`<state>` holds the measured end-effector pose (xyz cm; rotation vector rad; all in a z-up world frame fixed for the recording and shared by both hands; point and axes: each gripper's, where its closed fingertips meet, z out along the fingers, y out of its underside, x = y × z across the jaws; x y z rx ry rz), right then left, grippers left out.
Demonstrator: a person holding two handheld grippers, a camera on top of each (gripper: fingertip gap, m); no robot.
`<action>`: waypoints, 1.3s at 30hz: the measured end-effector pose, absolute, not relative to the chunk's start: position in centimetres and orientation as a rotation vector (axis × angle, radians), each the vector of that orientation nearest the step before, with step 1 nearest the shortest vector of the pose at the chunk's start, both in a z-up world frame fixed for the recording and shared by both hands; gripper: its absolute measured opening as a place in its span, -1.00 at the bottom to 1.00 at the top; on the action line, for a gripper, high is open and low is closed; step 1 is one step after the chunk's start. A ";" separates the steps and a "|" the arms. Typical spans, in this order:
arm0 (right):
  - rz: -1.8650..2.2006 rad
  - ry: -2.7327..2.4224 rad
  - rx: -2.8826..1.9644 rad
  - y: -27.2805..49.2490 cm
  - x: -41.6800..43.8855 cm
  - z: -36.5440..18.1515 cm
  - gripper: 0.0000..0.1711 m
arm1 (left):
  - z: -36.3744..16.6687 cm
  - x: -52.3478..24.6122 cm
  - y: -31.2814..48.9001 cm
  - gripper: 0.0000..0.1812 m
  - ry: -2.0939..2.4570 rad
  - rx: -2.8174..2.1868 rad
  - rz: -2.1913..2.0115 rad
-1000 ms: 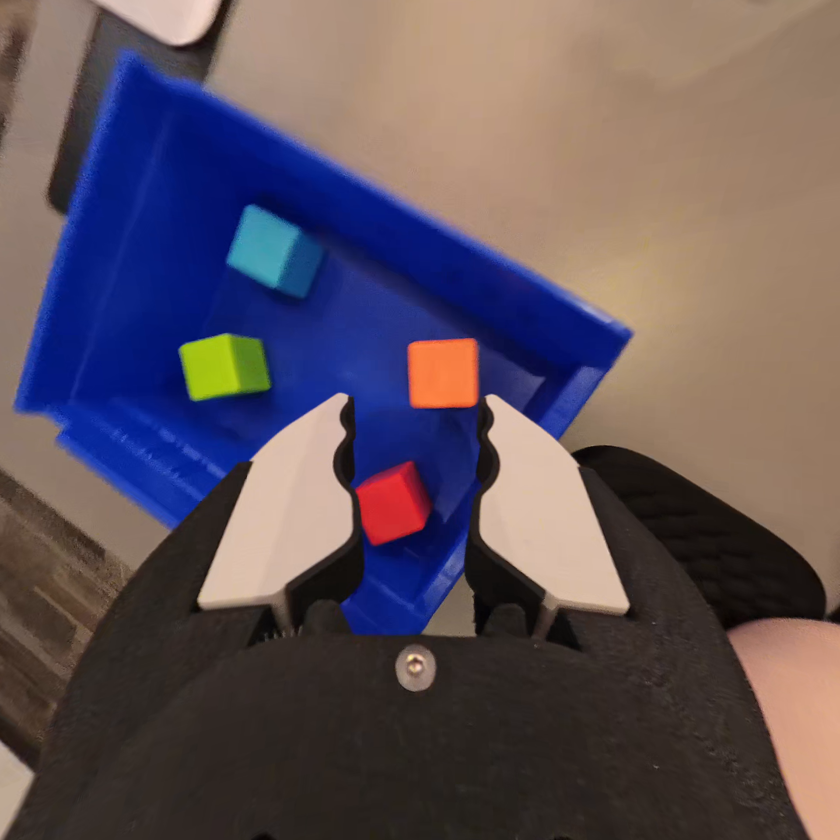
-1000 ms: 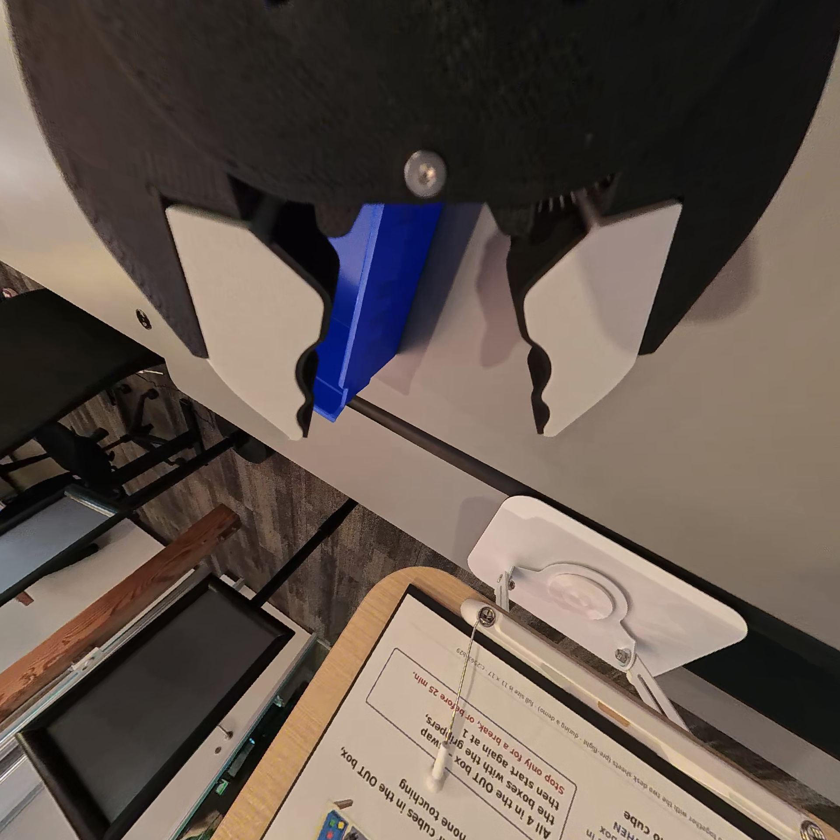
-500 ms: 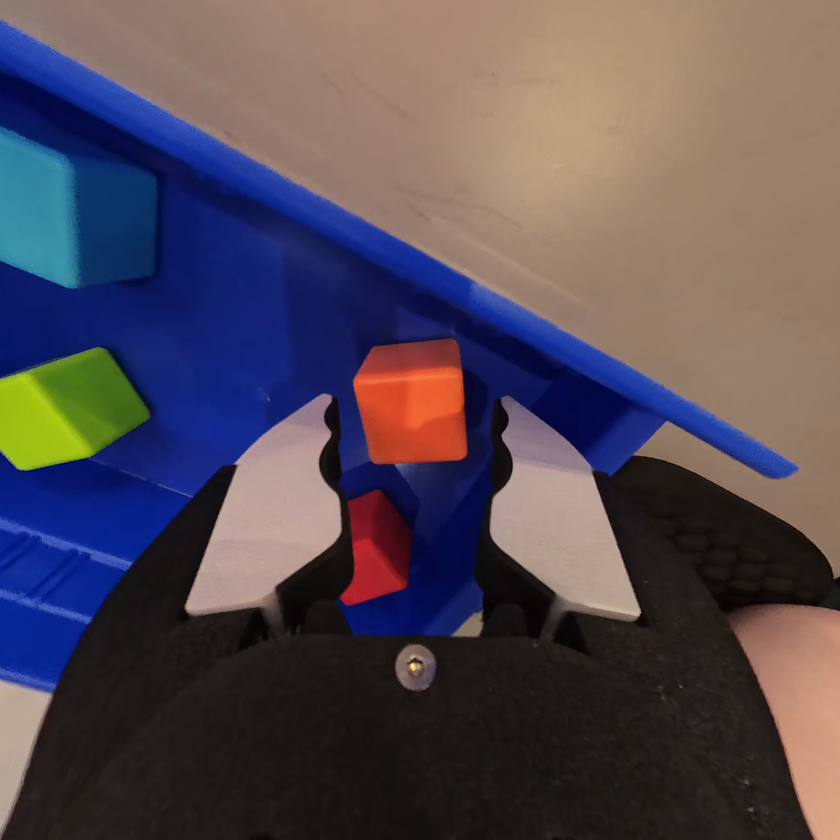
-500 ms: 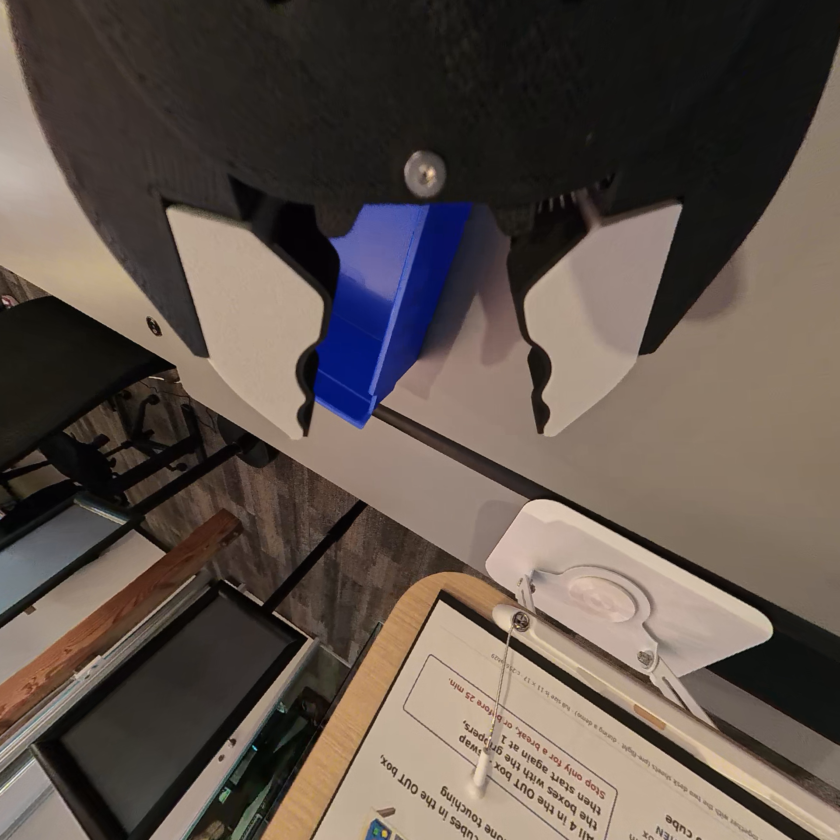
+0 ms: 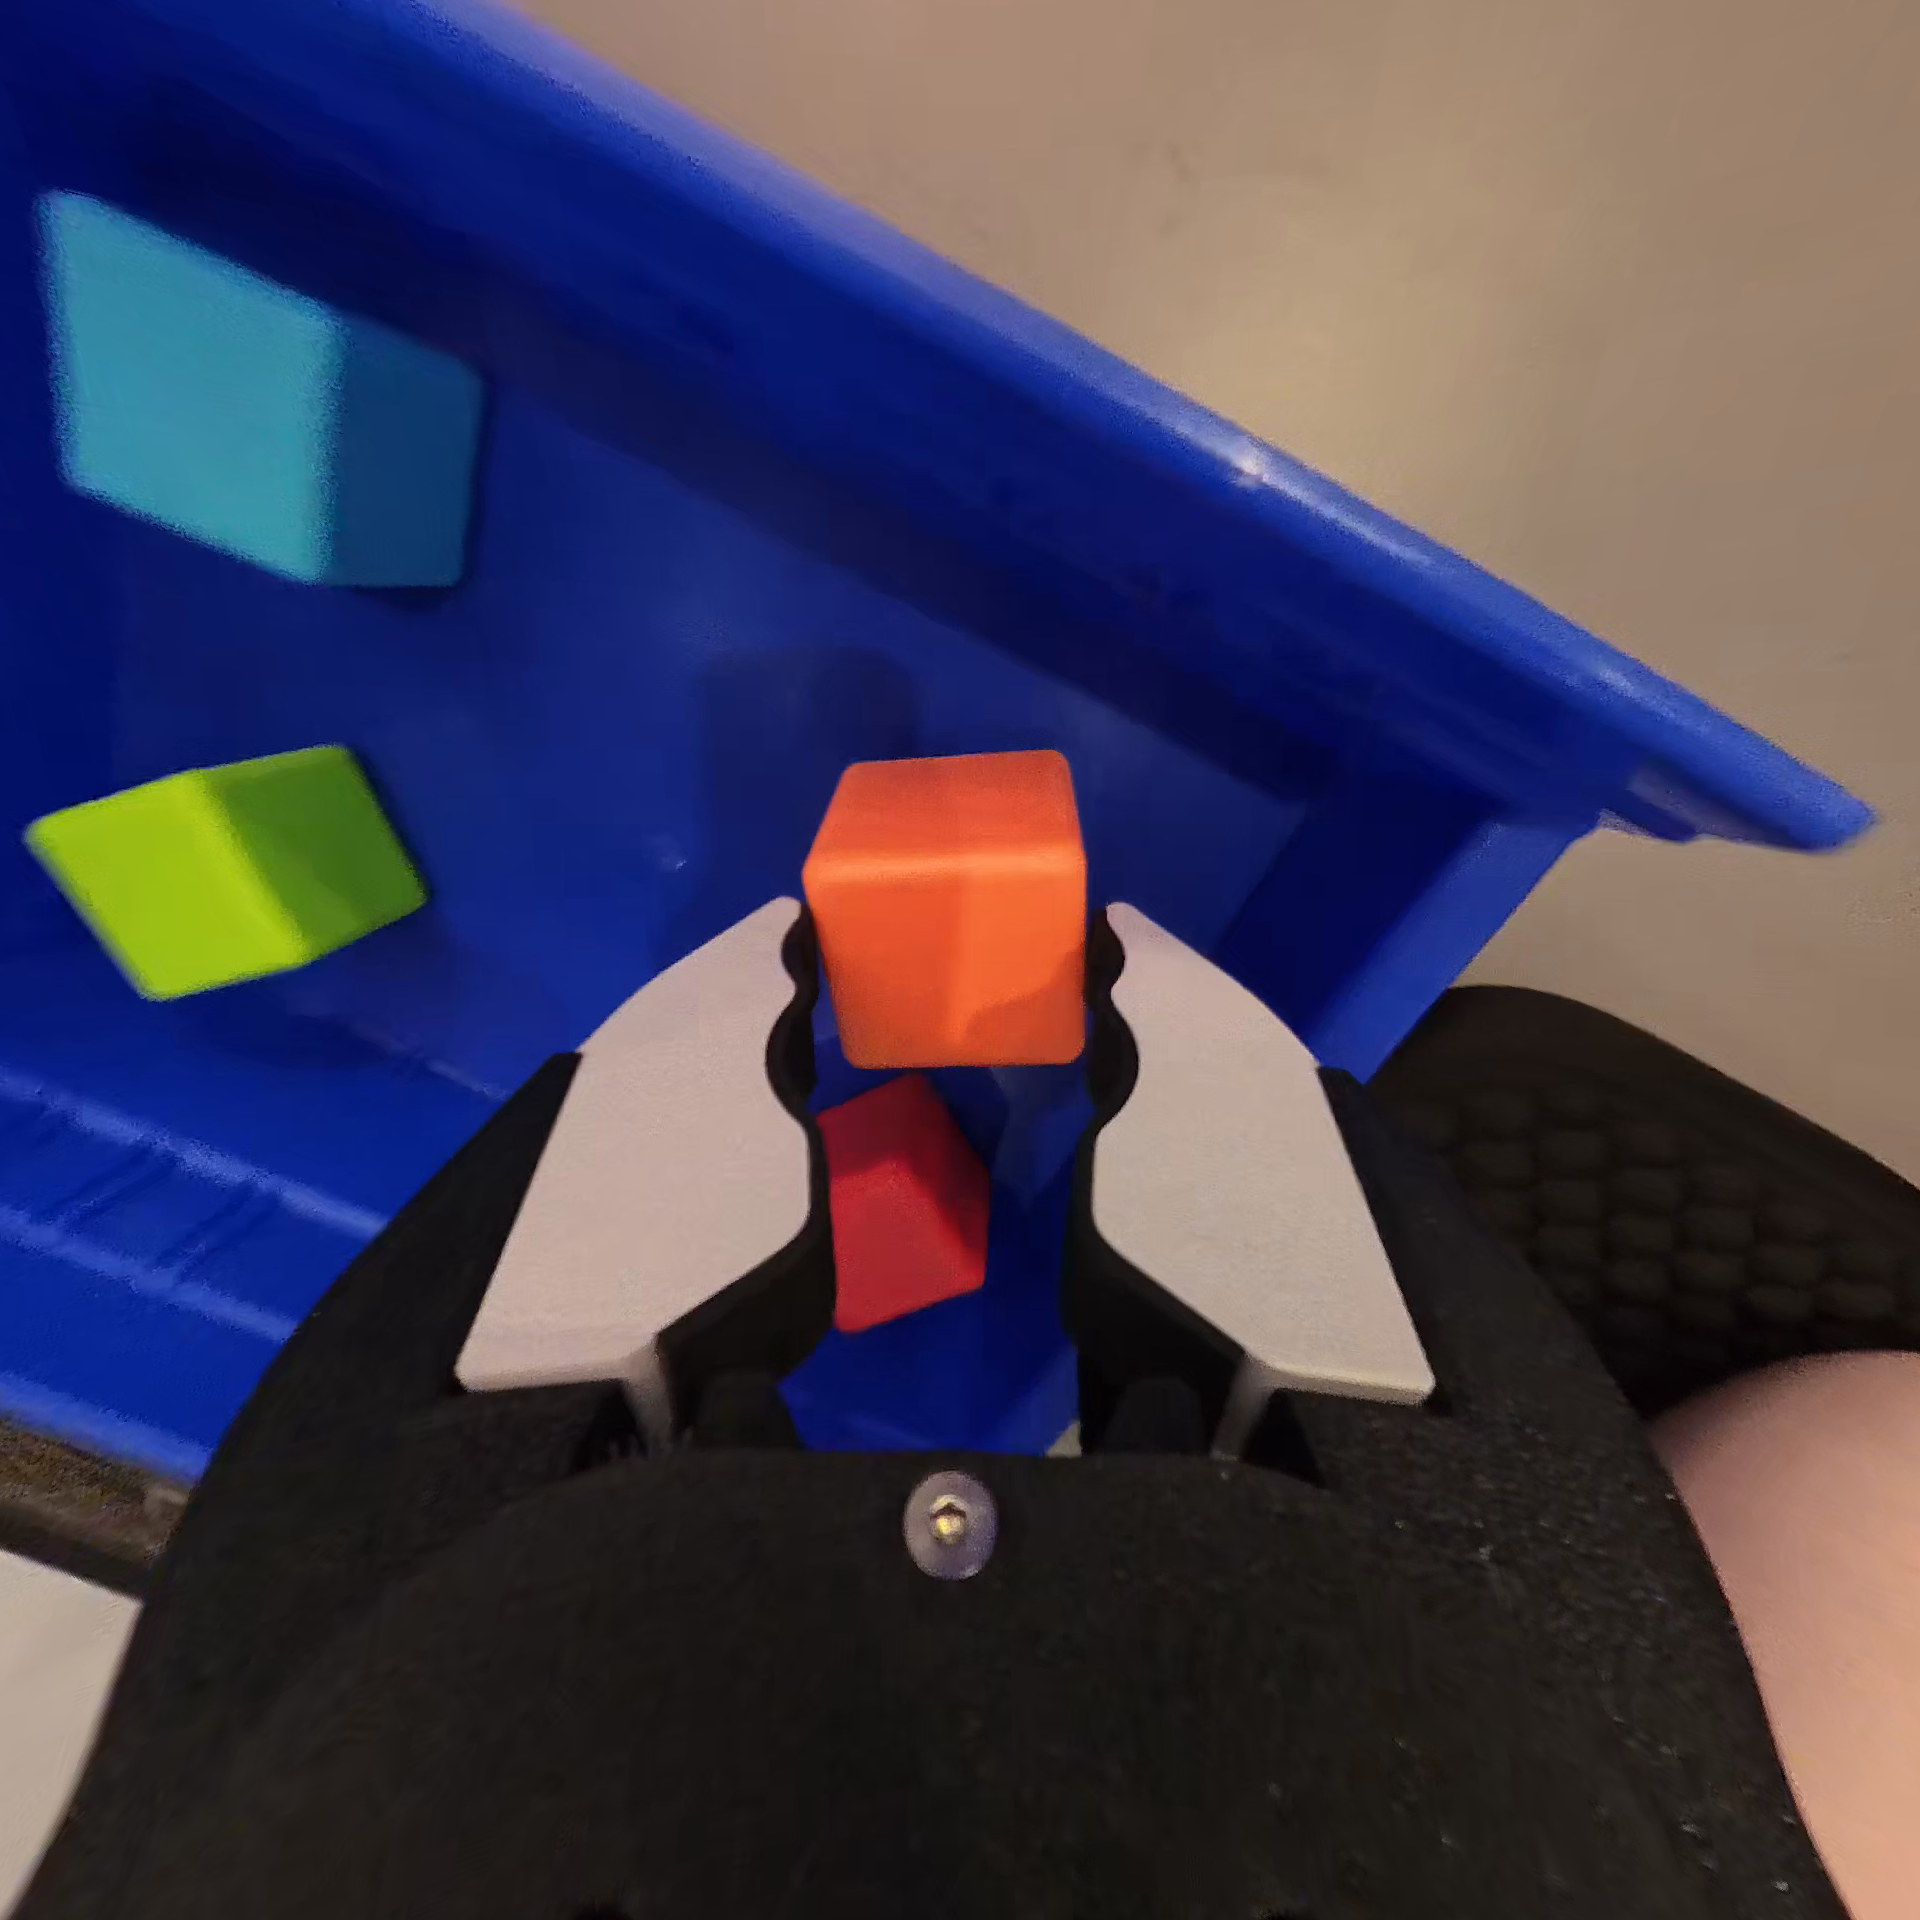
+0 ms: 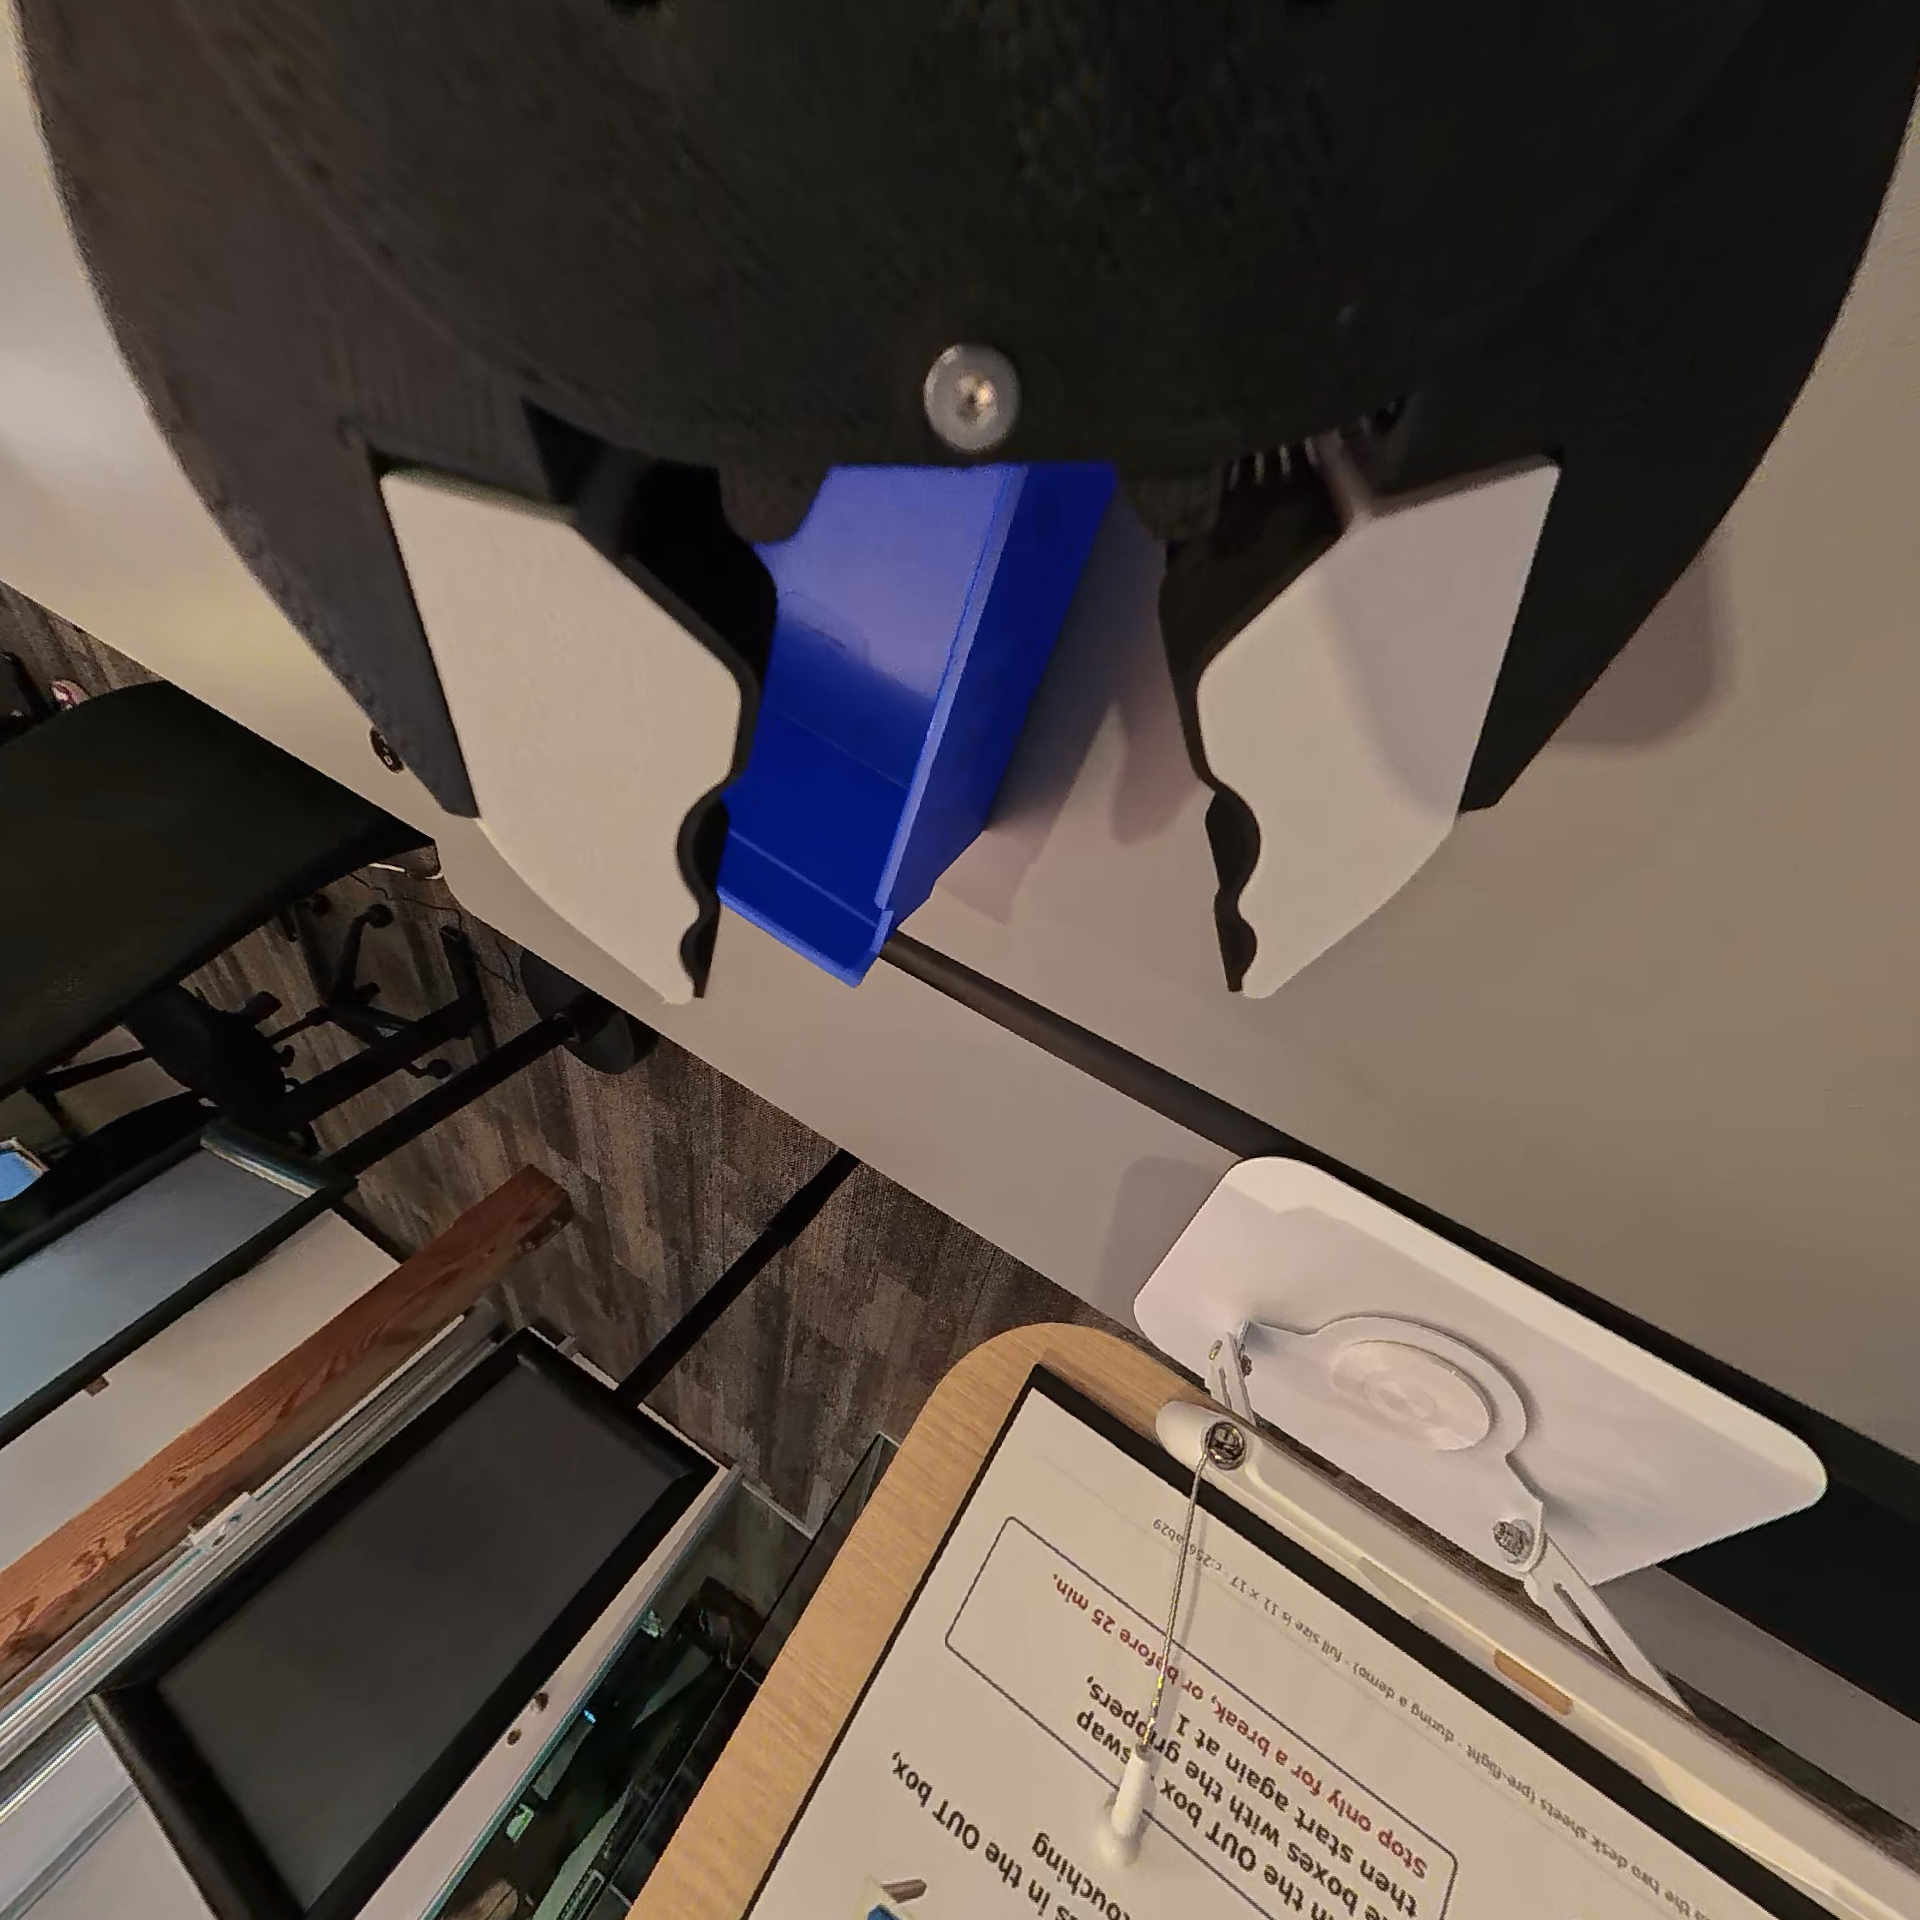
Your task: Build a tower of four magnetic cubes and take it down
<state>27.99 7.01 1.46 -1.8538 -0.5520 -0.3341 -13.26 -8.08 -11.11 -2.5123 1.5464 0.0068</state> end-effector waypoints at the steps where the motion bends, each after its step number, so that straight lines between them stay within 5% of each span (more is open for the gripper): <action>1: -0.336 -0.553 -1.857 7.1 28.1 1.4 0.09 | -10.0 -13.5 -7.9 -0.46 1.506 -2.489 0.022; 10: -0.254 -0.521 -1.864 7.2 29.2 2.4 0.03 | 1.5 -5.3 -7.8 -0.46 1.419 -1.927 -0.071; 21: -0.240 -0.512 -1.879 7.1 30.6 3.1 0.04 | -7.7 10.3 -4.9 -0.47 1.989 -1.999 -0.090; 39: -0.138 -0.457 -1.920 7.1 32.8 3.3 0.07 | -14.2 13.5 -2.6 -0.47 2.086 -2.086 -0.185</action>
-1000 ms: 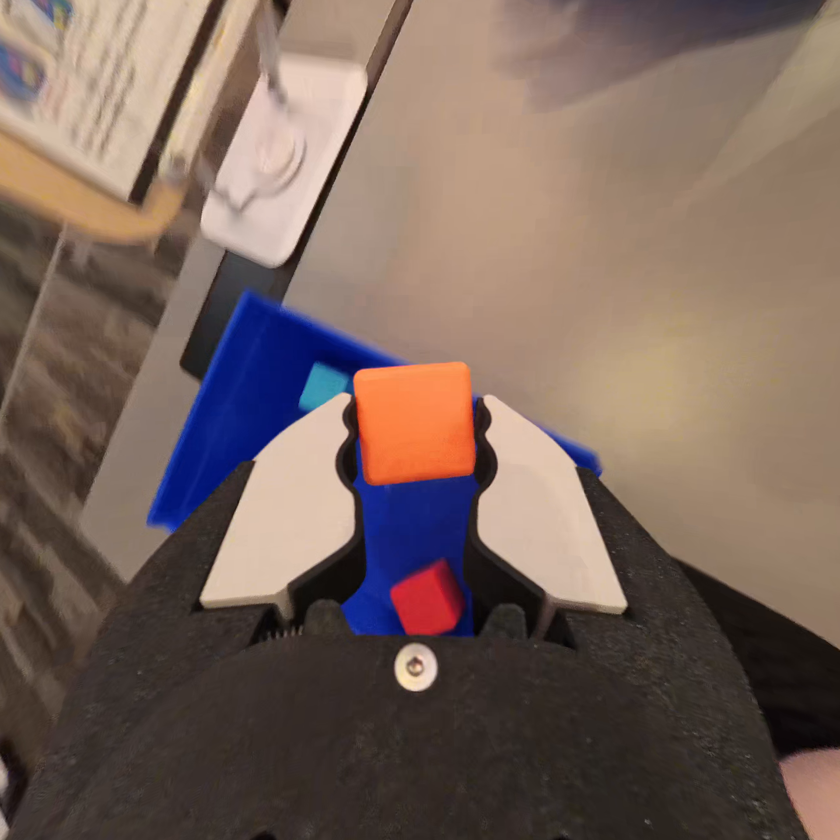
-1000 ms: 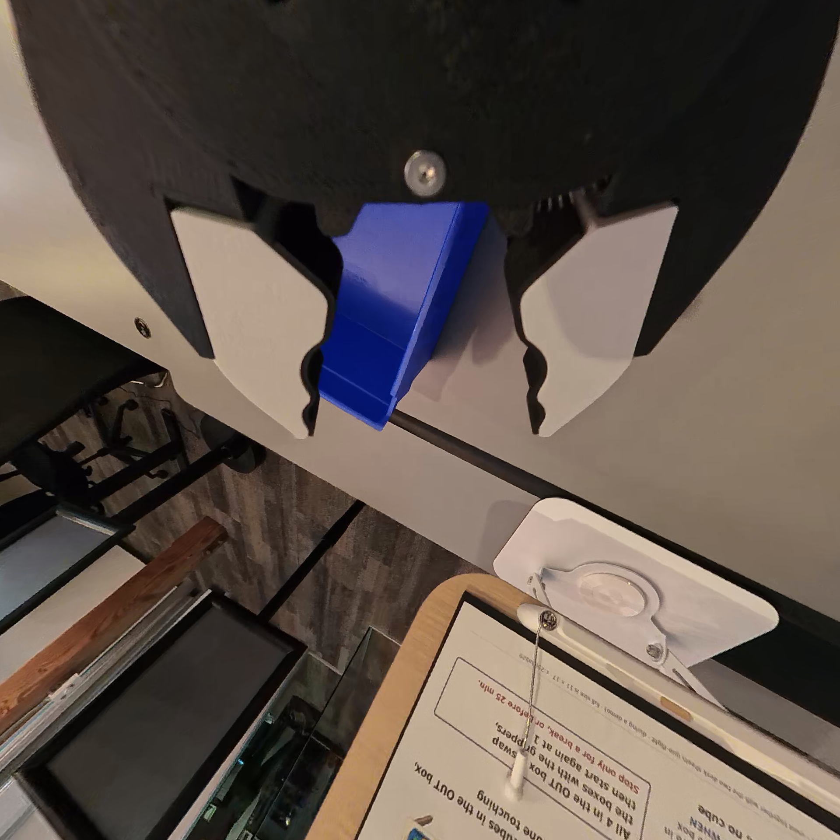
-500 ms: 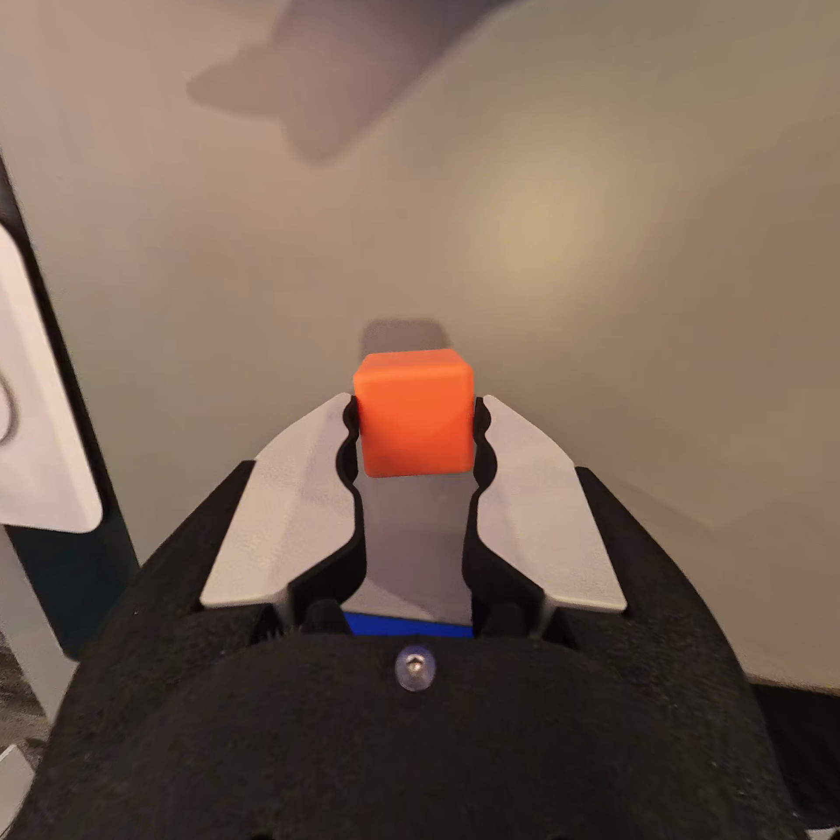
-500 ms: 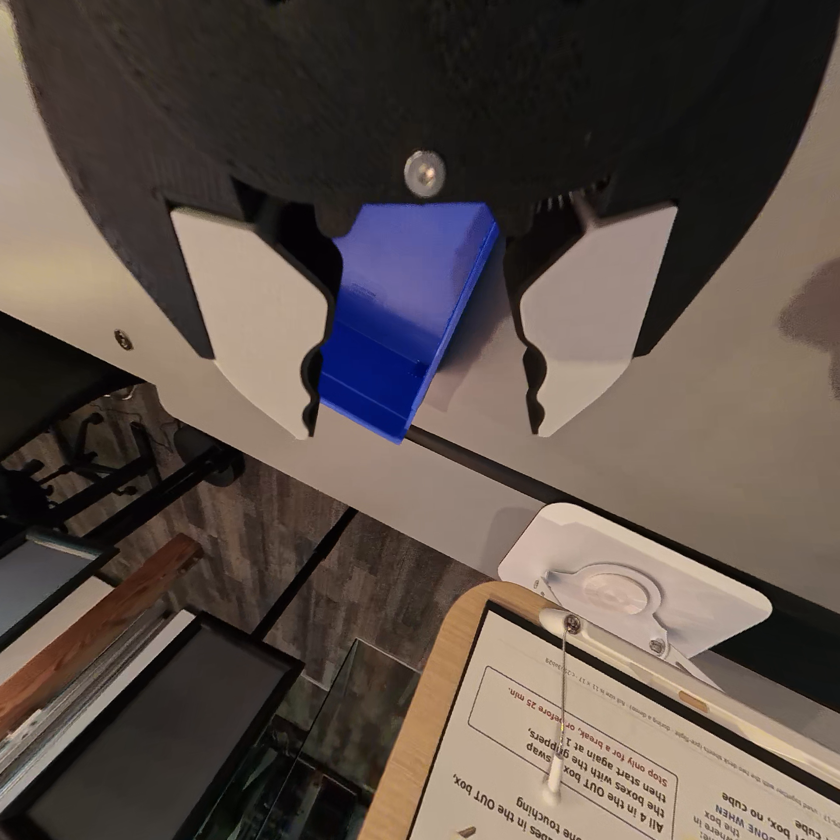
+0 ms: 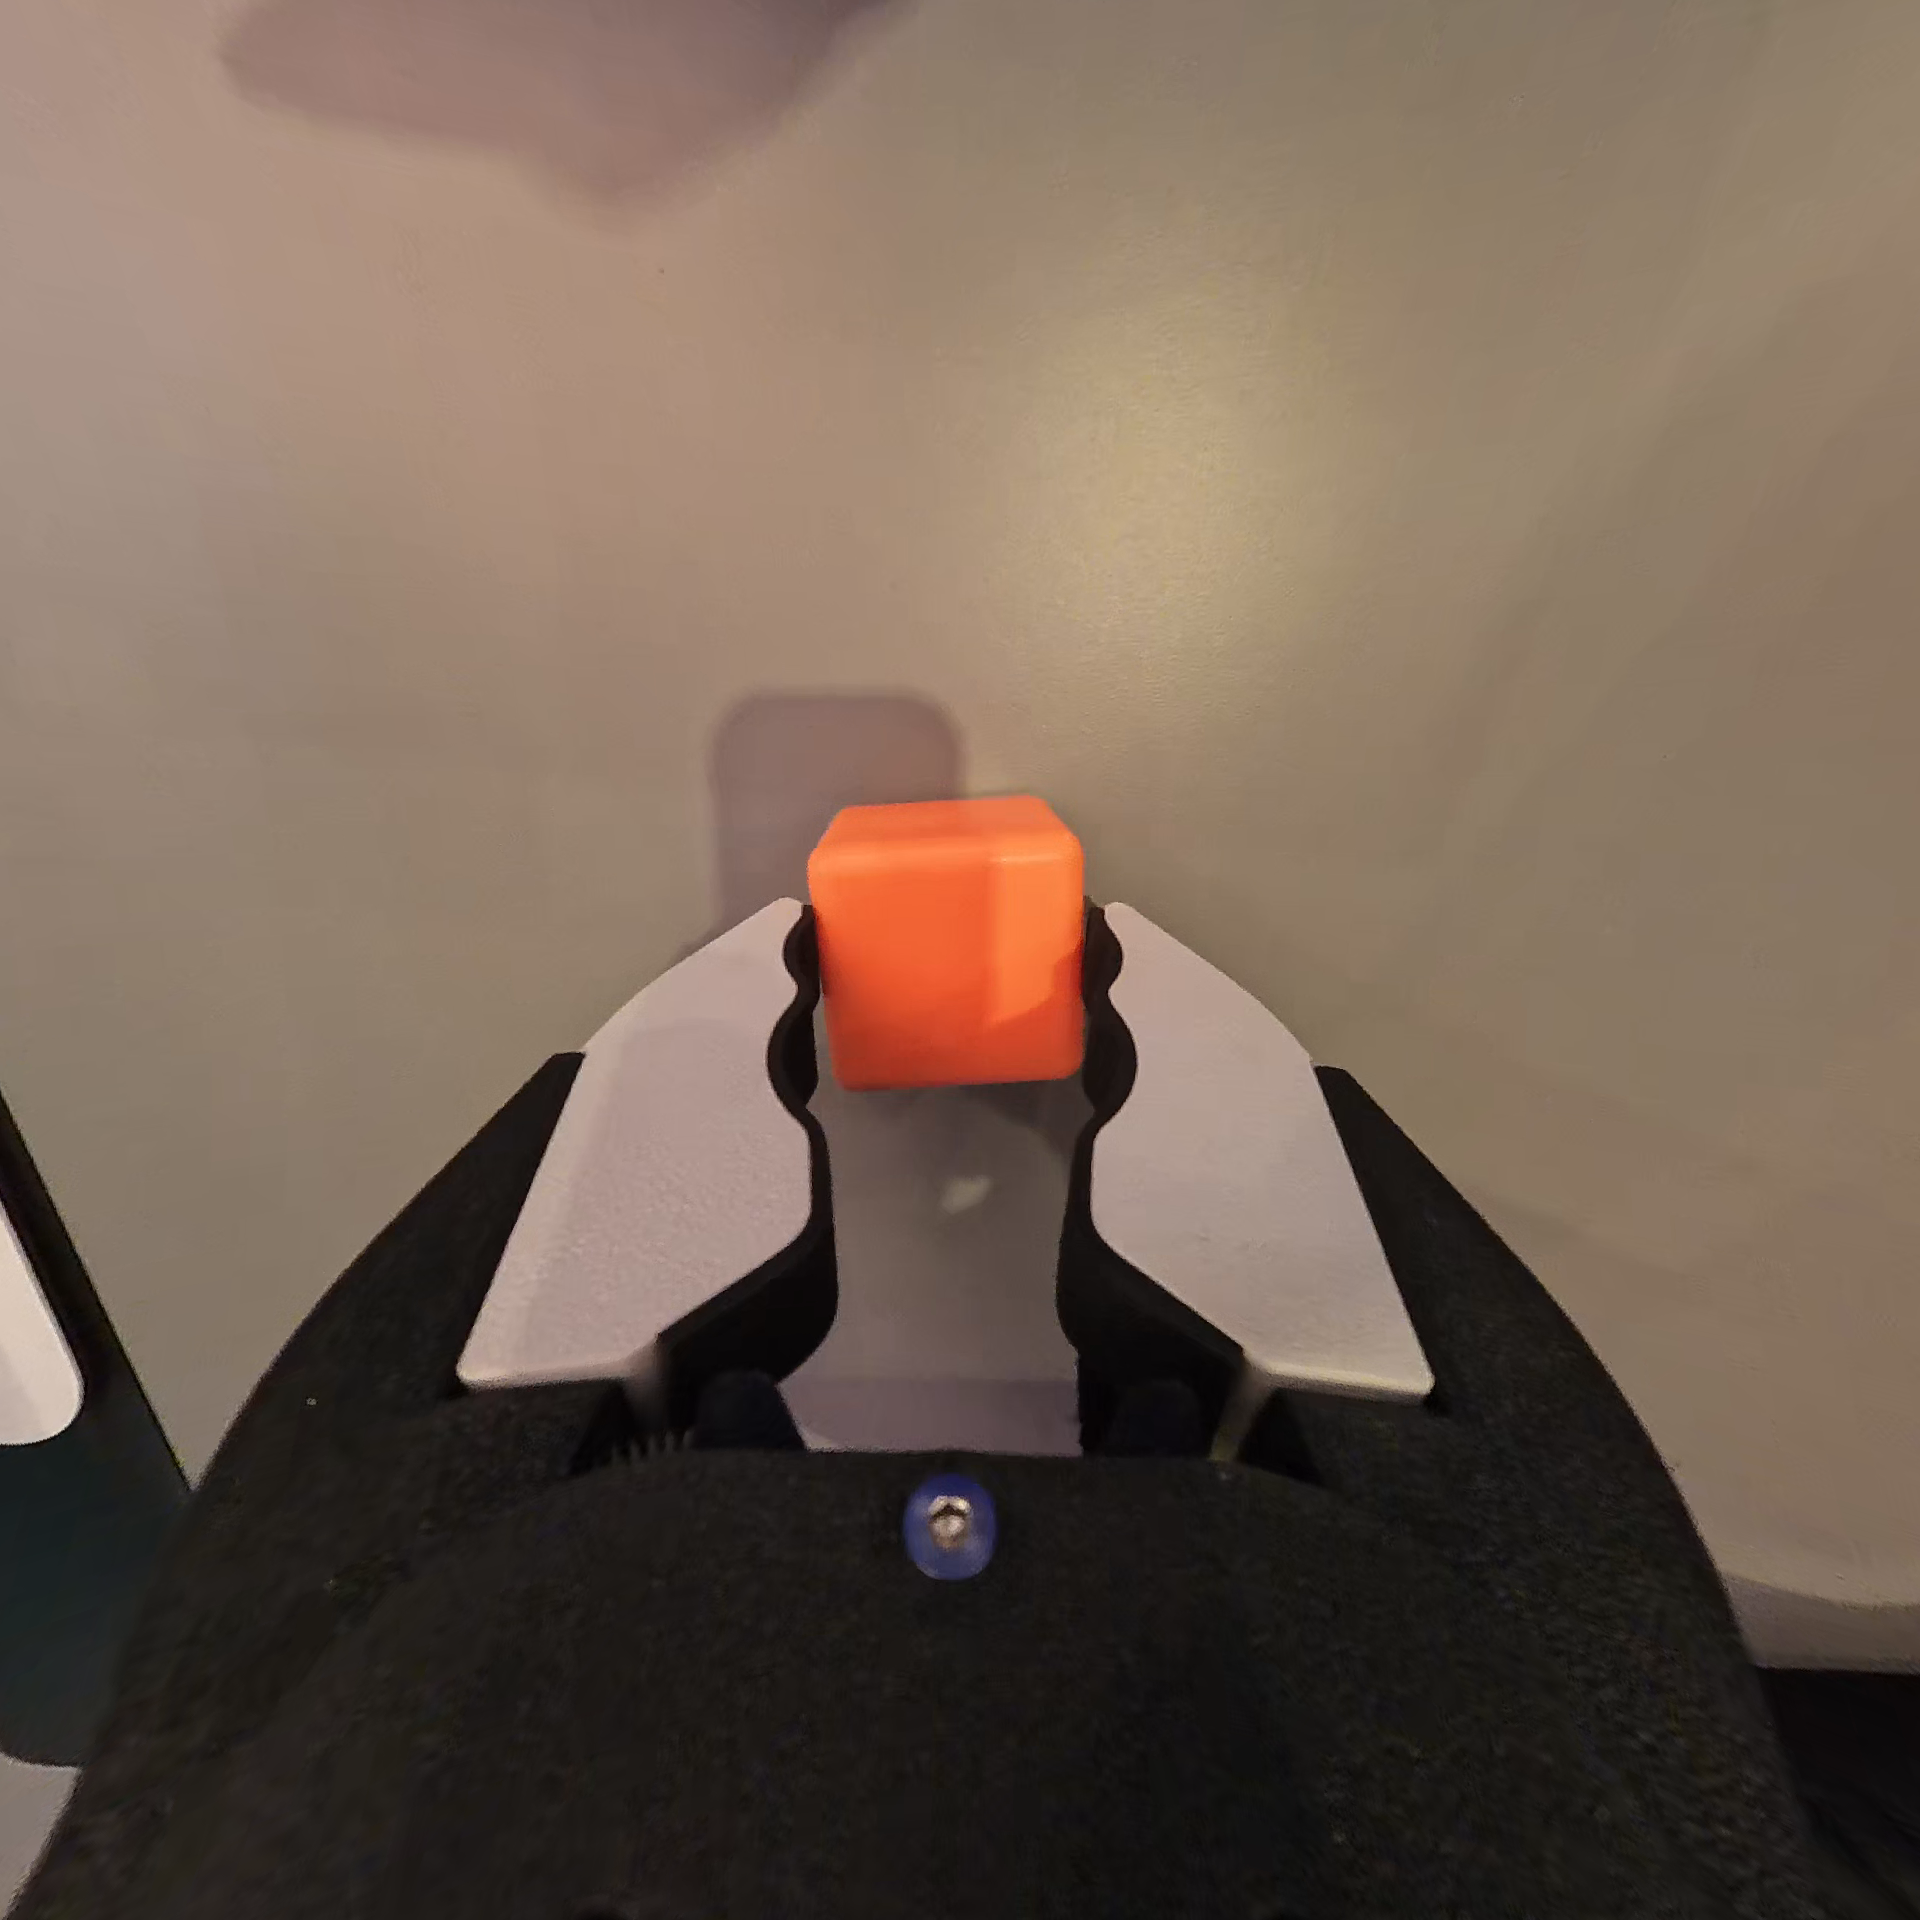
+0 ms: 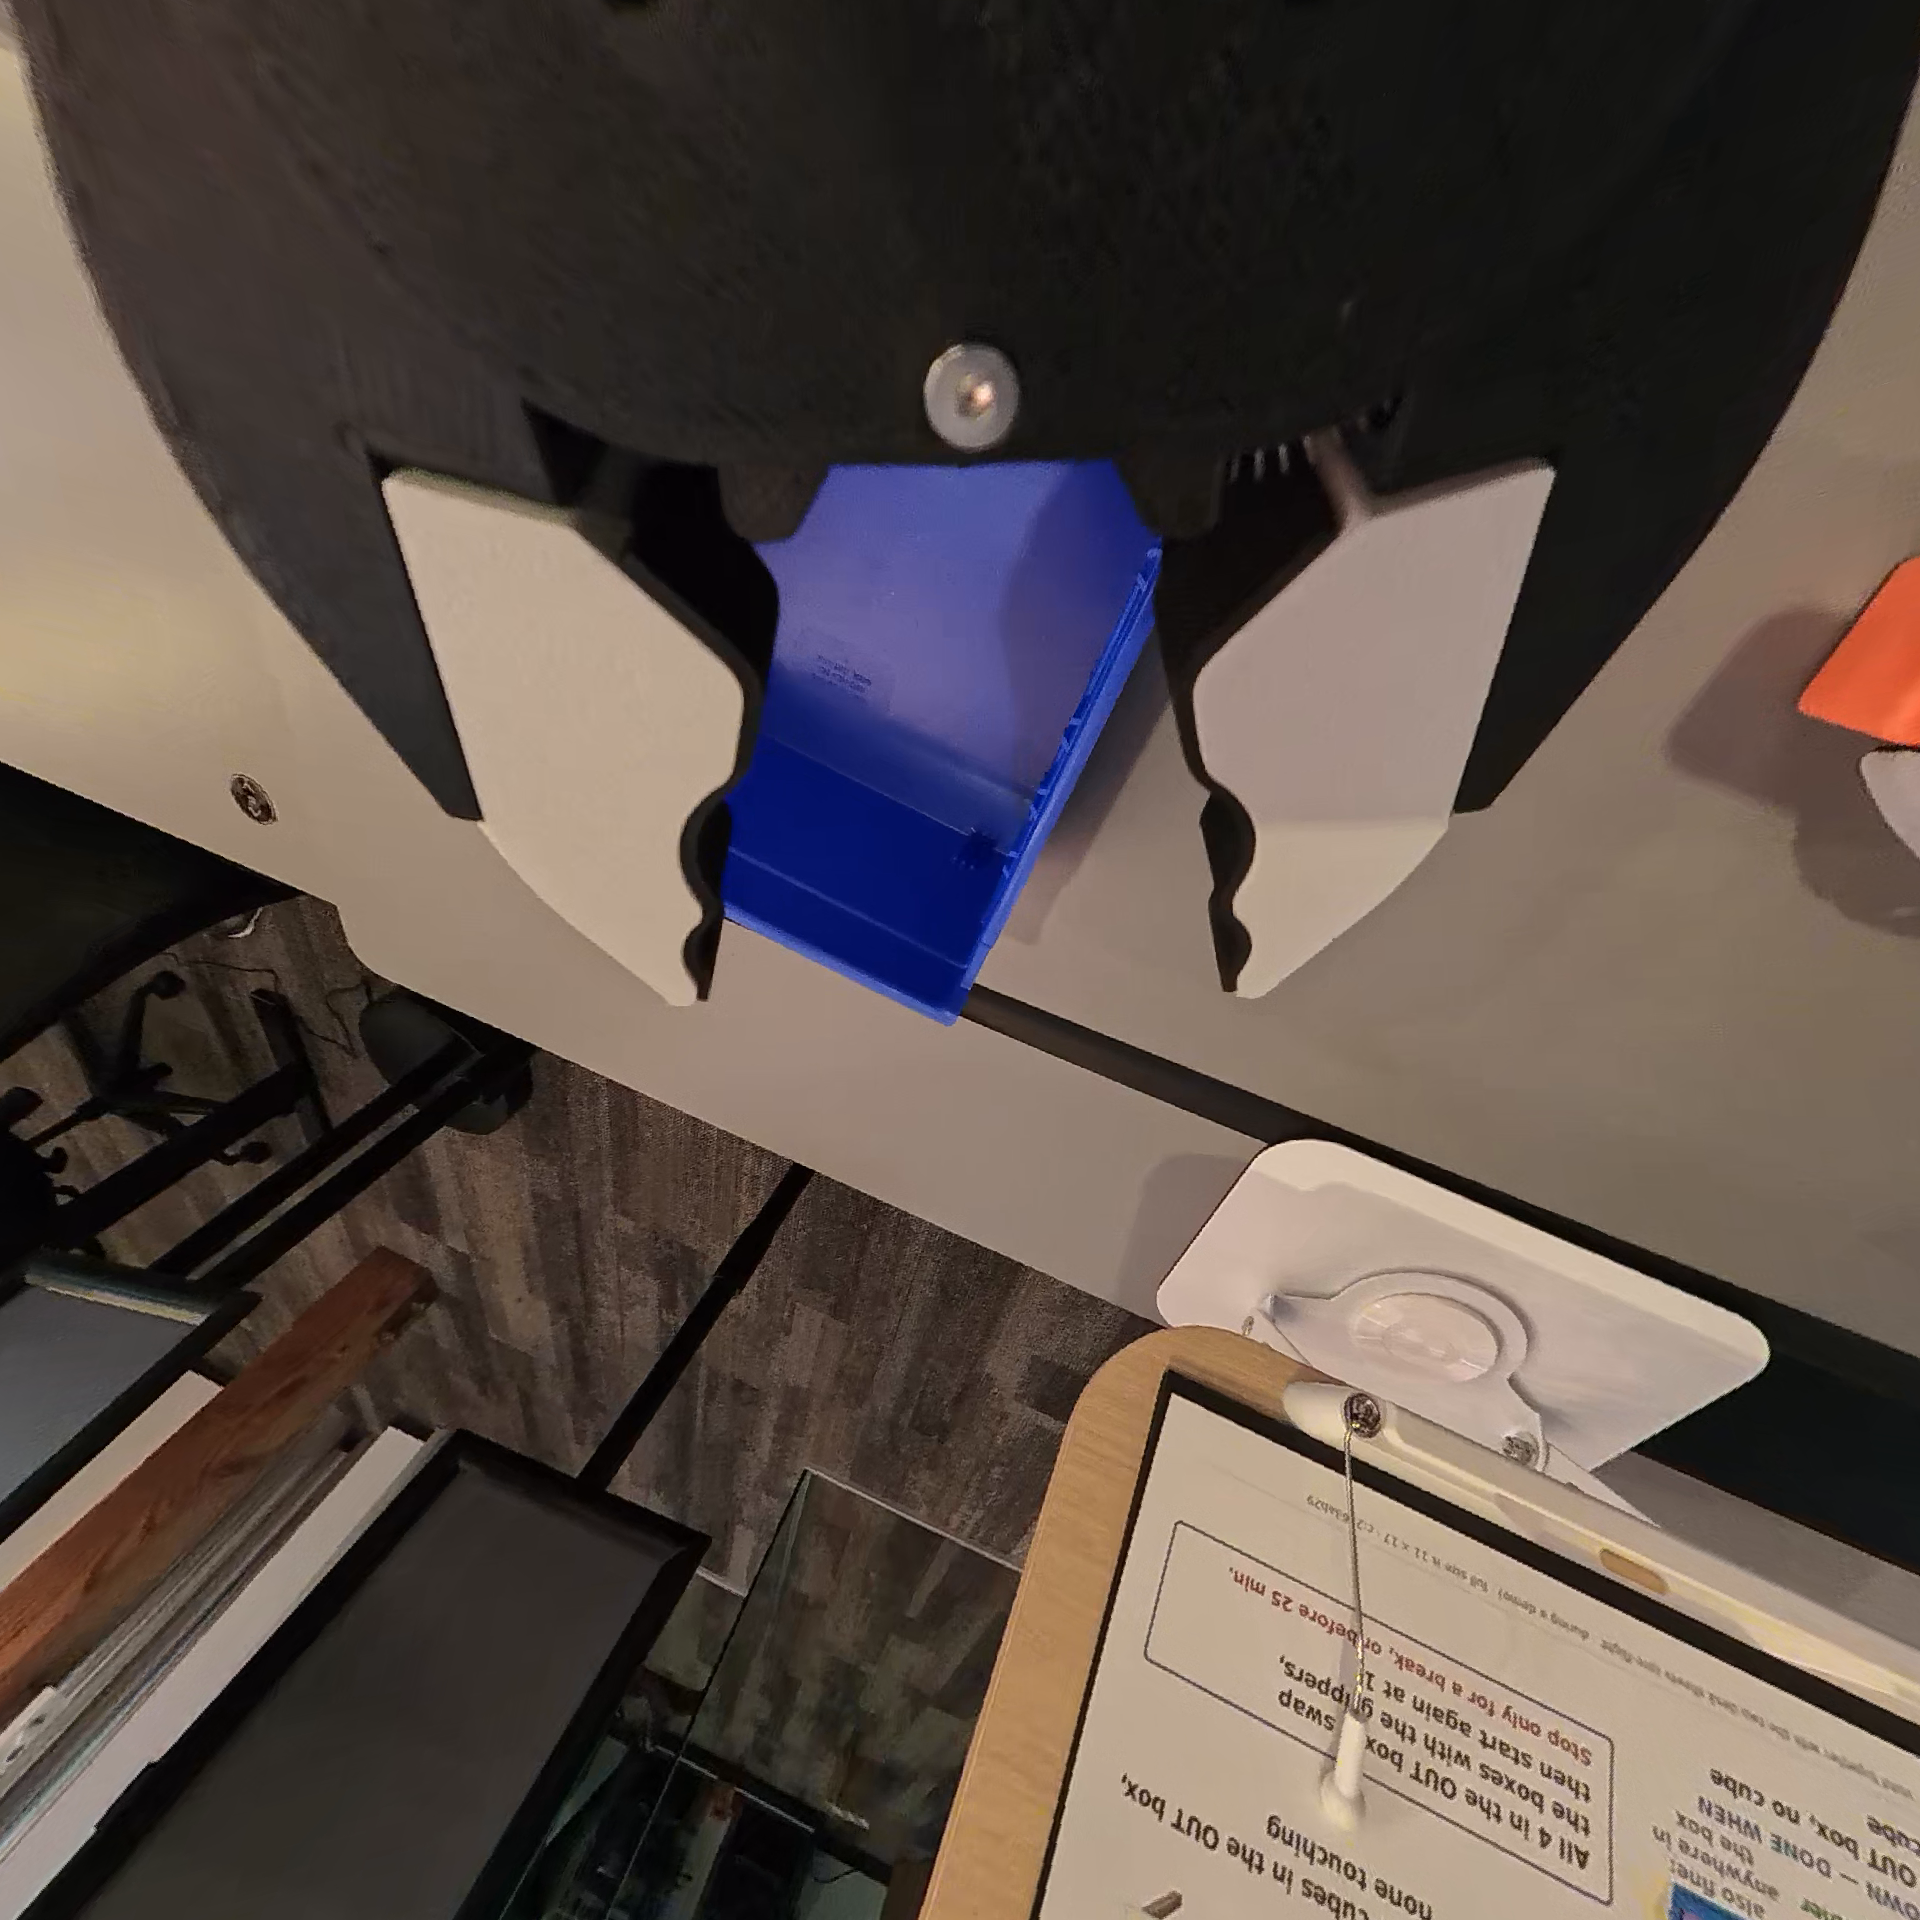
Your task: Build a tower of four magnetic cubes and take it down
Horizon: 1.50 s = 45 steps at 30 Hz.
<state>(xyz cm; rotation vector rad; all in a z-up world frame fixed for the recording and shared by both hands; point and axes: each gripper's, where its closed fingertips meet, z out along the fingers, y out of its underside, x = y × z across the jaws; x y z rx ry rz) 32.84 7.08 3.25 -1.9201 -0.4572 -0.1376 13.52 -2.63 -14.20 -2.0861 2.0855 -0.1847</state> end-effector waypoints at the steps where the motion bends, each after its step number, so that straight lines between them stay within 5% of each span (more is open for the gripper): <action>1: -0.133 -0.453 -1.916 7.1 32.8 3.3 0.07 | -14.2 13.5 -2.8 -0.46 2.093 -2.083 -0.195; 8: -0.153 -0.404 -1.842 7.4 33.3 4.6 0.15 | -11.6 14.6 -2.2 -0.31 1.923 -2.009 -0.255; 15: -0.197 -0.414 -1.745 7.4 33.0 5.8 0.15 | -5.2 11.9 -2.8 -0.40 1.639 -1.850 -0.138; 23: -0.212 -0.483 -1.798 7.8 31.5 3.8 0.15 | 0.5 -6.4 -5.9 -0.44 1.383 -2.035 0.266; 31: -0.246 -0.536 -1.833 7.9 30.6 2.2 0.17 | -7.0 -19.2 -10.1 -0.37 1.154 -2.669 0.250; 45: -0.236 -0.581 -1.862 7.8 30.0 1.3 0.17 | -12.1 -21.8 -10.1 -0.41 0.978 -2.962 0.124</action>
